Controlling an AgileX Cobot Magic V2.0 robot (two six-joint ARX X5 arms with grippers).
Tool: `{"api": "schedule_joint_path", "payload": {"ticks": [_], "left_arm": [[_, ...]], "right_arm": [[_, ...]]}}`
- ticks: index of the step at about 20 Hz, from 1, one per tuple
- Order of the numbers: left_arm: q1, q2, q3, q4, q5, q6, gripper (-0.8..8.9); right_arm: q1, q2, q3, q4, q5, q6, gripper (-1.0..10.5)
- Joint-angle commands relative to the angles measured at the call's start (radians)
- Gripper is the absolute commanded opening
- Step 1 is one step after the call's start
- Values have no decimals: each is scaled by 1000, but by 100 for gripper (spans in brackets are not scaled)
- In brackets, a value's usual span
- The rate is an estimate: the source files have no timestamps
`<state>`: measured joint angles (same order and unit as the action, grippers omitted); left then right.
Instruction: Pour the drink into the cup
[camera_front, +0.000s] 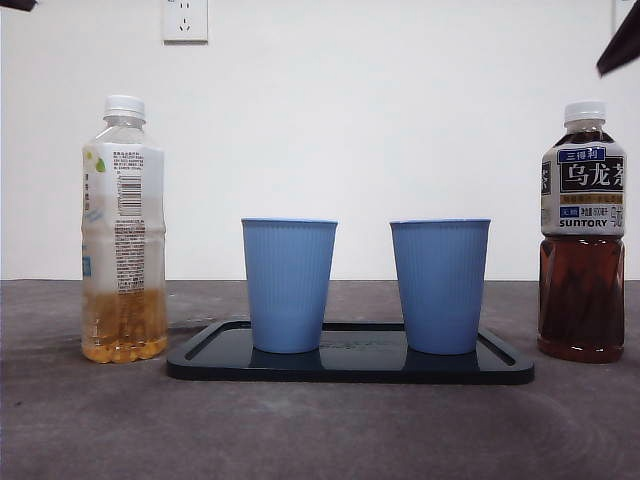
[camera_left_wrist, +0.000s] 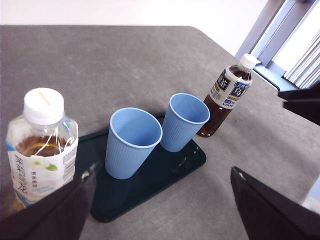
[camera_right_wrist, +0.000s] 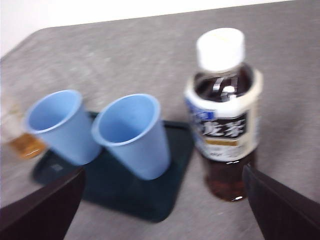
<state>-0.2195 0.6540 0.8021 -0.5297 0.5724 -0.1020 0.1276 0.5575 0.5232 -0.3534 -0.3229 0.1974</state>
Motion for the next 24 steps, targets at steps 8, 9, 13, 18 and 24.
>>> {"api": "schedule_joint_path", "payload": {"ticks": [8,9,13,18,24], "left_arm": [[-24,26,15,-1,3,11,436],[-24,26,15,-1,3,11,437],[-24,26,15,0,3,12,437],[-25,26,15,3,3,13,436],[-25,26,15,6,3,15,436]], "right_arm": [[48,265,-20,331,203,0,504],[48,280,-21,354,209,-2,504],[48,342,-56,488,219,-9,504],[48,422,-165,748,216,-4,504],[48,545,-187,902,216,-31,504]]}}
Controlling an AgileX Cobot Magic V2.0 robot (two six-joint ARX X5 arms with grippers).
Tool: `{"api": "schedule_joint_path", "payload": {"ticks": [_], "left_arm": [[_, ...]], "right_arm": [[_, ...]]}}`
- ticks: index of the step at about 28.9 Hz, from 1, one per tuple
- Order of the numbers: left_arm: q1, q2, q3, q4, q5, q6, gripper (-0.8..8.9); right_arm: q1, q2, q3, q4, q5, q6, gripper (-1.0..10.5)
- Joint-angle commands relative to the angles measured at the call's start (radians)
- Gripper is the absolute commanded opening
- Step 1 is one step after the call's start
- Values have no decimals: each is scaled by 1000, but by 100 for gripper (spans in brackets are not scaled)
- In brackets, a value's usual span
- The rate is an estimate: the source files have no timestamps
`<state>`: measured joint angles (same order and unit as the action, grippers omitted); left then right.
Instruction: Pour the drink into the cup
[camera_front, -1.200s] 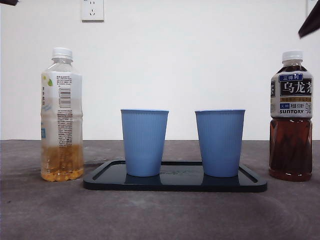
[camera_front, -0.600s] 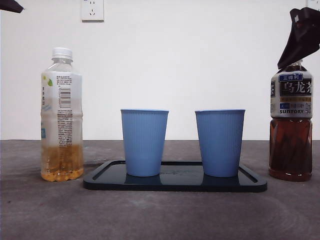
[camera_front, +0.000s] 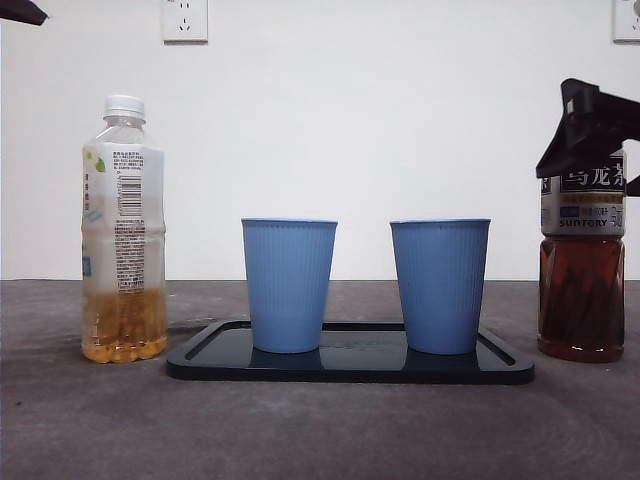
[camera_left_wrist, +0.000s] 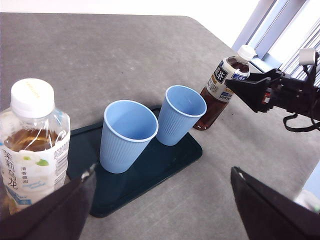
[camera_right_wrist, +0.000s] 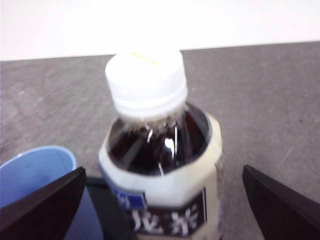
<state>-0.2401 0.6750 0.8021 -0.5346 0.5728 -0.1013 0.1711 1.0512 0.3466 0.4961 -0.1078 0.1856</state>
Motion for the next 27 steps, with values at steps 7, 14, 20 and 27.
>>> {"api": "schedule_joint_path", "payload": {"ticks": [7,14,20,27], "left_arm": [[-4,5,15,11,2,16,436],[-4,5,15,11,0,19,436],[-4,5,15,11,0,19,436],[-4,9,15,10,-1,19,436]], "right_arm": [[4,196,-16,208,4,-22,504],[5,250,-21,269,5,-21,391],[5,253,-21,279,5,-22,185],[13,240,-16,254,5,-55,167]]}}
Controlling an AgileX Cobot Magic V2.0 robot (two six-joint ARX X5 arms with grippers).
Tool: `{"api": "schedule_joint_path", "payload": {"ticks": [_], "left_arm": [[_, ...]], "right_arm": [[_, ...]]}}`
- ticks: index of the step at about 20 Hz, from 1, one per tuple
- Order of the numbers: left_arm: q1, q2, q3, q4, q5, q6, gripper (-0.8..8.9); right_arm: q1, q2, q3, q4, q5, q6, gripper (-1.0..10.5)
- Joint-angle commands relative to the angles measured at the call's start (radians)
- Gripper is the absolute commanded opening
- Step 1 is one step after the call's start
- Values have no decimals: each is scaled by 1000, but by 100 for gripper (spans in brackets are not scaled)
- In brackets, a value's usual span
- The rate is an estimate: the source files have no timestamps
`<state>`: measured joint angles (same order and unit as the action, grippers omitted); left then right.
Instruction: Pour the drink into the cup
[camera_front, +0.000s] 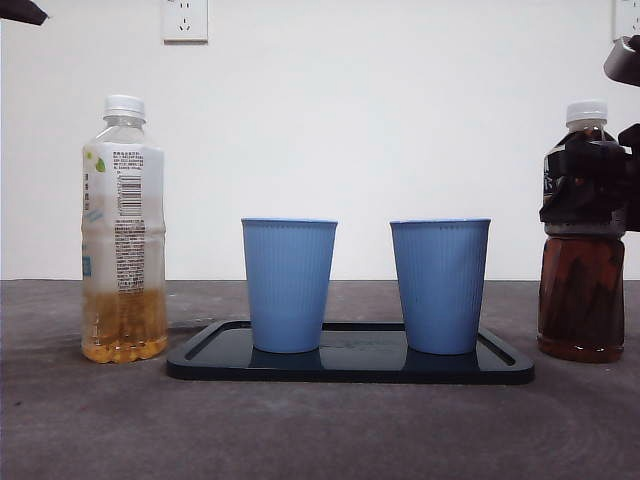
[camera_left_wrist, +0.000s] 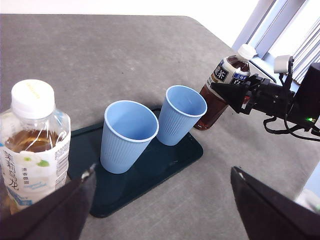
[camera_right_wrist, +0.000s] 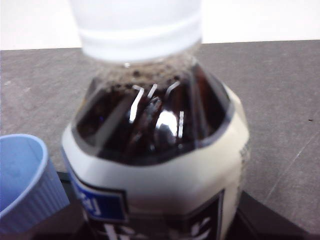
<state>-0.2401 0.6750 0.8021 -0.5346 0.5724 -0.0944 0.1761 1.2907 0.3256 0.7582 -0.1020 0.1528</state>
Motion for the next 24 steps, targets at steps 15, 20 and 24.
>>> {"api": "schedule_joint_path", "payload": {"ticks": [15,20,24], "left_arm": [[-4,20,14,3,0,27,436],[-4,32,14,2,-1,48,436],[-4,31,14,4,-4,62,436]], "right_arm": [[140,-214,395,-963,218,-159,167],[262,-189,625,-1326,286,-274,167],[332,-123,763,-1534,415,-357,167]]}}
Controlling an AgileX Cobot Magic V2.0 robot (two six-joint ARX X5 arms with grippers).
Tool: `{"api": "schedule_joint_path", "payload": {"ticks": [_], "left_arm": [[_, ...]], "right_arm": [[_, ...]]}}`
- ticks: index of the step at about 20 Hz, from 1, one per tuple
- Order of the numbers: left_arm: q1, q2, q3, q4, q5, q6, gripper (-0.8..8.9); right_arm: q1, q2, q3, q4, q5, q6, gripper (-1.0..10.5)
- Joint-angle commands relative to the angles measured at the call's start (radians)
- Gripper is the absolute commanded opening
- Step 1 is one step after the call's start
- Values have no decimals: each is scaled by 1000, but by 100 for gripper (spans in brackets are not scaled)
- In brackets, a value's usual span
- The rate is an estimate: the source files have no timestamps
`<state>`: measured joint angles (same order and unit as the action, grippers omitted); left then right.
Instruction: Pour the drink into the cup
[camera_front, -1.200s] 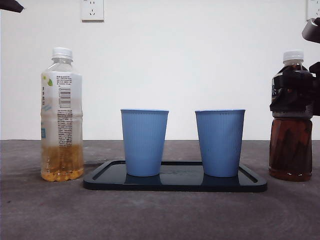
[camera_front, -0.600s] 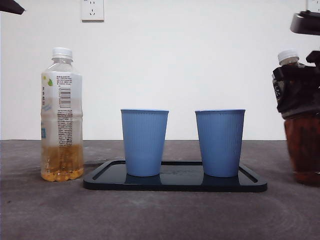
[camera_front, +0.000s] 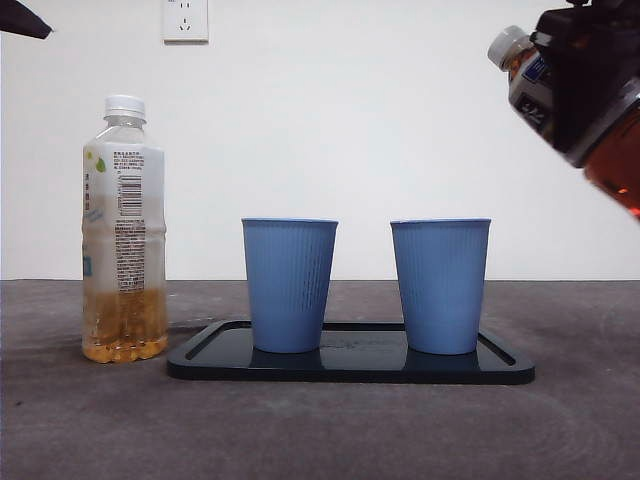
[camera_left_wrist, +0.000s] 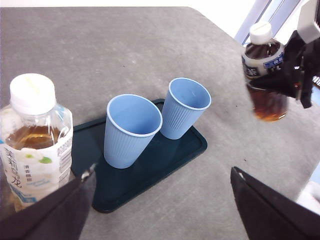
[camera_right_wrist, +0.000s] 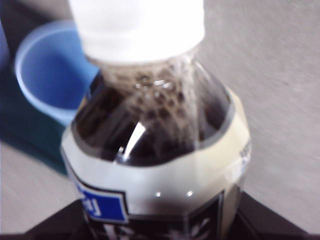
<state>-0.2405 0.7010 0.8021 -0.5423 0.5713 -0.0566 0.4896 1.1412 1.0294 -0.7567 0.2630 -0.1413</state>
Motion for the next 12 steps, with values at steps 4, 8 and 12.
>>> {"api": "schedule_joint_path", "payload": {"ticks": [4,8,12], "left_arm": [[-4,4,14,14,-3,27,436],[-4,5,14,14,-3,31,436],[-22,5,14,13,-3,32,436]], "right_arm": [[50,127,146,-124,151,-130,167],[85,211,164,-142,231,-208,167],[132,279,164,-146,318,-279,167]]}}
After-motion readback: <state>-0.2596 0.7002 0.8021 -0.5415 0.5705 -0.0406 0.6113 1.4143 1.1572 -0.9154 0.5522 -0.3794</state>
